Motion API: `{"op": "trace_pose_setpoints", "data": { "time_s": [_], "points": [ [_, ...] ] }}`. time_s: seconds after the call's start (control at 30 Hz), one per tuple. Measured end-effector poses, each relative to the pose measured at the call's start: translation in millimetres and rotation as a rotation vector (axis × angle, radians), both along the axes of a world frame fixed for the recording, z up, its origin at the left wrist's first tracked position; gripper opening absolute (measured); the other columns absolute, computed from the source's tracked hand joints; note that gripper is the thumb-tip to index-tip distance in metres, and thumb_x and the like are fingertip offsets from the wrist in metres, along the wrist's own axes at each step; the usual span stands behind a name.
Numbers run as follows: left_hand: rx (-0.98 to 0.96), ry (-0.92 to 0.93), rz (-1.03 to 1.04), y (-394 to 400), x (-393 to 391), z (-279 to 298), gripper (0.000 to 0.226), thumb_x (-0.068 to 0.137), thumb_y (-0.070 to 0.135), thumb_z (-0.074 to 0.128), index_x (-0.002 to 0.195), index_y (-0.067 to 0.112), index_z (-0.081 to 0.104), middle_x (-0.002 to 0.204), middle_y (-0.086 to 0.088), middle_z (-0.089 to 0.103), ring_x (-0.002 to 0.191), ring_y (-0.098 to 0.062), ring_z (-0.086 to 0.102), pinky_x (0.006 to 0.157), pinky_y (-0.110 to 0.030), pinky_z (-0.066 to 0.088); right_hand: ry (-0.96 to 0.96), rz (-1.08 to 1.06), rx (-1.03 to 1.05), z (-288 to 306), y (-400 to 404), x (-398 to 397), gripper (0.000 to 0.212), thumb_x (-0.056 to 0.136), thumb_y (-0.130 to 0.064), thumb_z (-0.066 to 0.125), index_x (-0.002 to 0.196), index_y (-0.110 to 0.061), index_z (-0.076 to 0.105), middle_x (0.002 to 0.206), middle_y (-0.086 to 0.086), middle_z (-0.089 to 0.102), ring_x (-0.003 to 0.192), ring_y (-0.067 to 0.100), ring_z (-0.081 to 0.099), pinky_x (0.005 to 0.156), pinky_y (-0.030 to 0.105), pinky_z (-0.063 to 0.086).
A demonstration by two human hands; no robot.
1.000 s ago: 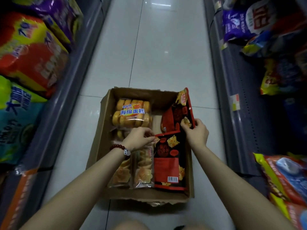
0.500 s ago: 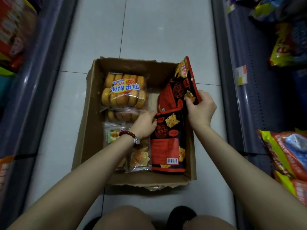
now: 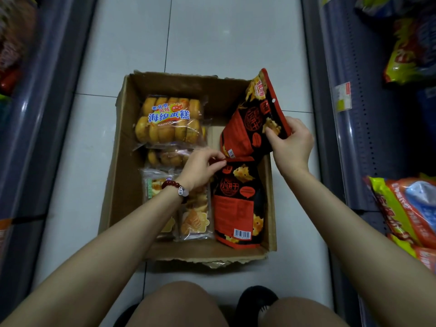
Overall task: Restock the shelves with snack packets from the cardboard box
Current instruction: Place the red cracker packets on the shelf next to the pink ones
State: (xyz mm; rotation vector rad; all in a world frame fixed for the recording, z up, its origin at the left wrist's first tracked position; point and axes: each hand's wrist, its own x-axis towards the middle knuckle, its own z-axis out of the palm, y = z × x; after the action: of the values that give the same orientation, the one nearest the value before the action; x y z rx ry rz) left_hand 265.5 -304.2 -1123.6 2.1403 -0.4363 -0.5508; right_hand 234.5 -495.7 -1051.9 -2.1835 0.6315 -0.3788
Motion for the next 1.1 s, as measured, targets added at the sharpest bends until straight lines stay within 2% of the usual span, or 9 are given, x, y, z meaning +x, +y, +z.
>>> {"op": "trace_pose_setpoints", "data": {
  "time_s": [0.1,0.23,0.4,0.53,0.63,0.8,0.9,1.0,1.1],
  "points": [
    [-0.209,0.12,0.036,-5.7,2.2,11.7,0.01,0.084,0.017,0.068,0.093,0.013,0.07,0.106,0.005,0.061,0.105,-0.005,0.053,0.095,-0.025,0.038,0.012,-0.004,0.041,-0.7,-1.5,-0.1,0.019,0.079,-0.017,0.07,0.097,-0.016,0.073,0.09,-0.008,0.064,0.088,0.012,0.062,0.083,0.034,0.054],
    [-0.347,0.302,0.049,-10.8,-0.7,19.0,0.015,0.085,0.018,0.068,0.099,0.021,0.063,0.141,-0.006,0.037,0.139,-0.012,0.027,0.108,-0.021,0.029,0.022,-0.004,0.103,-2.5,-4.7,0.5,0.017,0.078,-0.019,0.07,0.094,-0.019,0.073,0.088,-0.006,0.069,0.086,0.015,0.066,0.079,0.039,0.056],
    [-0.415,0.405,0.064,-9.1,-1.5,18.6,0.068,0.079,0.027,0.074,0.138,0.034,0.04,0.142,0.0,0.042,0.125,-0.016,0.051,0.105,-0.042,0.044,-0.006,0.017,0.206,1.7,-6.1,-1.4,0.016,0.081,-0.017,0.069,0.097,-0.02,0.073,0.084,-0.009,0.072,0.083,0.011,0.07,0.077,0.034,0.059],
    [-0.466,0.576,0.115,-10.9,-0.1,21.2,0.083,0.078,0.007,0.073,0.145,0.027,0.026,0.132,-0.003,0.051,0.112,-0.004,0.059,0.092,-0.022,0.052,-0.021,-0.001,0.233,8.0,-8.3,-2.7,0.016,0.083,-0.013,0.069,0.097,-0.018,0.073,0.083,-0.011,0.071,0.083,0.009,0.069,0.074,0.024,0.058],
    [-0.486,0.658,0.087,-0.1,5.0,18.1,0.071,0.077,-0.001,0.071,0.138,0.019,0.04,0.124,-0.007,0.058,0.111,-0.012,0.06,0.092,-0.022,0.052,-0.043,0.003,0.33,10.4,-10.5,-3.3,0.016,0.082,-0.01,0.068,0.096,-0.017,0.073,0.086,-0.004,0.073,0.086,0.012,0.07,0.073,0.024,0.057],
    [-0.443,0.833,-0.022,22.6,12.4,12.1,0.083,0.04,0.029,0.094,0.115,0.015,0.06,0.111,-0.008,0.07,0.11,-0.023,0.062,0.098,-0.036,0.048,-0.116,-0.01,0.555,21.7,-8.2,0.3,0.017,0.083,-0.004,0.069,0.082,-0.021,0.068,0.083,0.0,0.071,0.078,0.01,0.07,0.067,0.022,0.054],
    [-0.378,0.875,-0.044,30.1,12.1,12.7,0.061,0.042,0.025,0.091,0.095,0.017,0.062,0.089,0.004,0.073,0.096,-0.018,0.063,0.09,-0.032,0.049,-0.184,-0.067,0.772,28.1,-5.6,6.7,0.013,0.084,-0.002,0.069,0.084,-0.014,0.068,0.085,0.004,0.072,0.082,0.016,0.07,0.072,0.03,0.057],
    [-0.301,0.826,-0.056,35.4,11.3,15.2,0.062,0.036,0.04,0.092,0.086,0.018,0.065,0.083,0.006,0.07,0.085,-0.015,0.062,0.079,-0.031,0.048,-0.234,-0.14,1.007,30.7,-3.9,13.7,0.01,0.085,-0.001,0.066,0.087,-0.011,0.067,0.084,0.003,0.074,0.083,0.02,0.071,0.078,0.036,0.058],
    [-0.33,0.807,0.015,37.8,8.1,21.2,0.035,0.053,0.03,0.083,0.083,0.018,0.068,0.084,0.007,0.073,0.092,-0.017,0.064,0.082,-0.03,0.051,-0.254,-0.156,1.073,32.0,-4.2,18.0,0.008,0.086,-0.003,0.067,0.089,-0.01,0.067,0.083,0.003,0.075,0.082,0.019,0.072,0.078,0.037,0.058]
  ]
}}
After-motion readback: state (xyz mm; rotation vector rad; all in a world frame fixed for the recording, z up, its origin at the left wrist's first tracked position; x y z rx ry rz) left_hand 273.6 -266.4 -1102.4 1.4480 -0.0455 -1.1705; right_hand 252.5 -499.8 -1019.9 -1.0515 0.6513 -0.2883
